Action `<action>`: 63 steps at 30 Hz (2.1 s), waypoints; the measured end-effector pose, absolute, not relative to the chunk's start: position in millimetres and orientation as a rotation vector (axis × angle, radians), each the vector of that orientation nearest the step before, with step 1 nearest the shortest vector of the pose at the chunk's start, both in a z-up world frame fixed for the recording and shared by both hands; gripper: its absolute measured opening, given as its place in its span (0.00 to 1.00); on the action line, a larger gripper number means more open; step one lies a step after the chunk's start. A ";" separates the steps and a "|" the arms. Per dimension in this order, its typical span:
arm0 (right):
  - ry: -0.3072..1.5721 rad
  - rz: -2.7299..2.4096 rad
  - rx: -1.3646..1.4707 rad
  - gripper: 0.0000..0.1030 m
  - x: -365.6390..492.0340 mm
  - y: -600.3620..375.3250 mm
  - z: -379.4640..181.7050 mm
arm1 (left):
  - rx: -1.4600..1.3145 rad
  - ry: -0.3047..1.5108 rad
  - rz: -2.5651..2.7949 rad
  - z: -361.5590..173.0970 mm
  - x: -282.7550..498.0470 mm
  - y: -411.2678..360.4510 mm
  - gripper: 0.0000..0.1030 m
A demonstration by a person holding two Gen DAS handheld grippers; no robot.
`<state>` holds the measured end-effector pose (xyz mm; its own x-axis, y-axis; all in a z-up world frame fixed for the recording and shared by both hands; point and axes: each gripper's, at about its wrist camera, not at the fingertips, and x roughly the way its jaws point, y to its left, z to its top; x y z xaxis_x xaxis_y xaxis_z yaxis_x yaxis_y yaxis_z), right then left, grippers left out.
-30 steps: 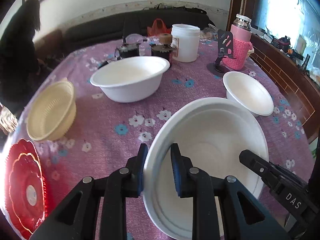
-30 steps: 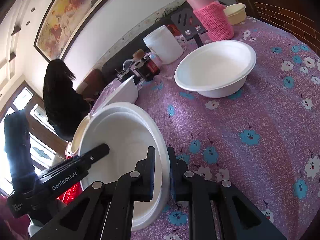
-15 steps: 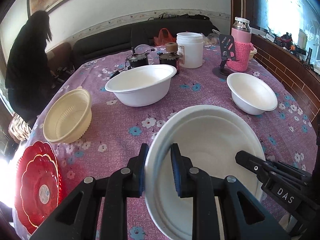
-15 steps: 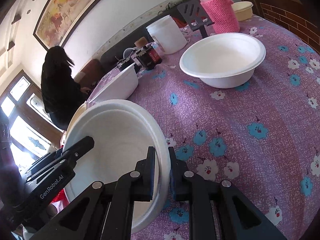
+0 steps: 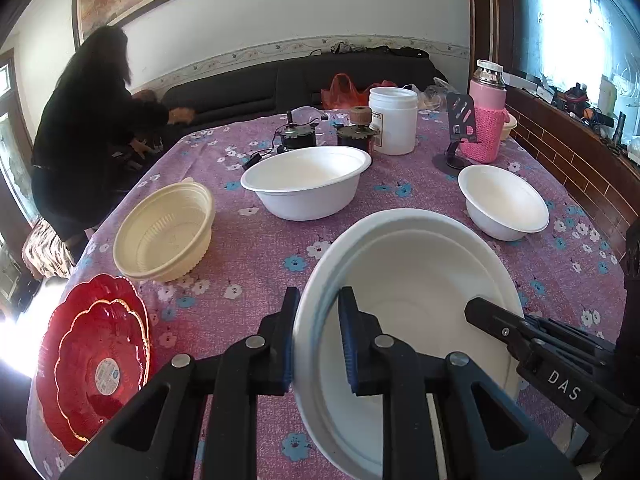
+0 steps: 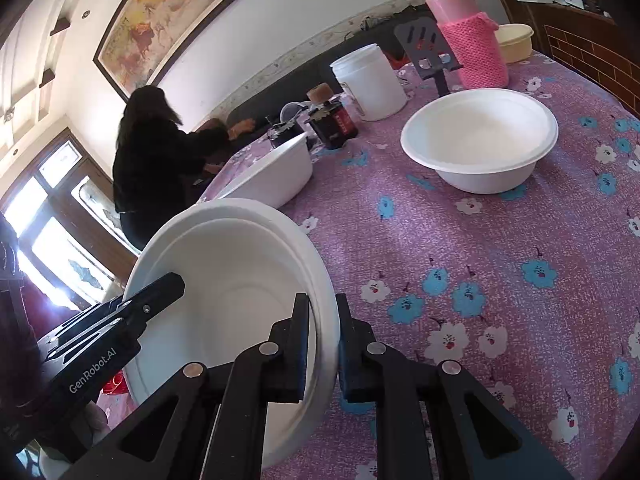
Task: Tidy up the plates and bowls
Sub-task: 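Carry the white plate over the red plate stack and lower it on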
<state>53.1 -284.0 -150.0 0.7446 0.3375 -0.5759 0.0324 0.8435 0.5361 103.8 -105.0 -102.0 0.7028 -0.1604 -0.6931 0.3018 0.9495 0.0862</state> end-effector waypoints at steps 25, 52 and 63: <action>0.703 0.303 0.407 0.13 49.1 -180.0 -98.1 | 0.052 0.704 -0.120 -70.0 63.1 12.8 0.18; 0.812 0.432 0.133 0.13 119.2 15.5 -90.8 | -0.200 0.782 0.132 -96.9 108.5 186.5 0.24; 0.846 0.402 0.105 0.13 135.2 23.8 -106.3 | -0.169 0.841 0.148 -118.3 124.0 188.8 0.26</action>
<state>135.2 23.8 -106.3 0.5928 0.3867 -0.7064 -0.3040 0.9197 0.2483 124.0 188.8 -118.3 0.6577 0.0632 -0.7506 -0.1970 0.9762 -0.0903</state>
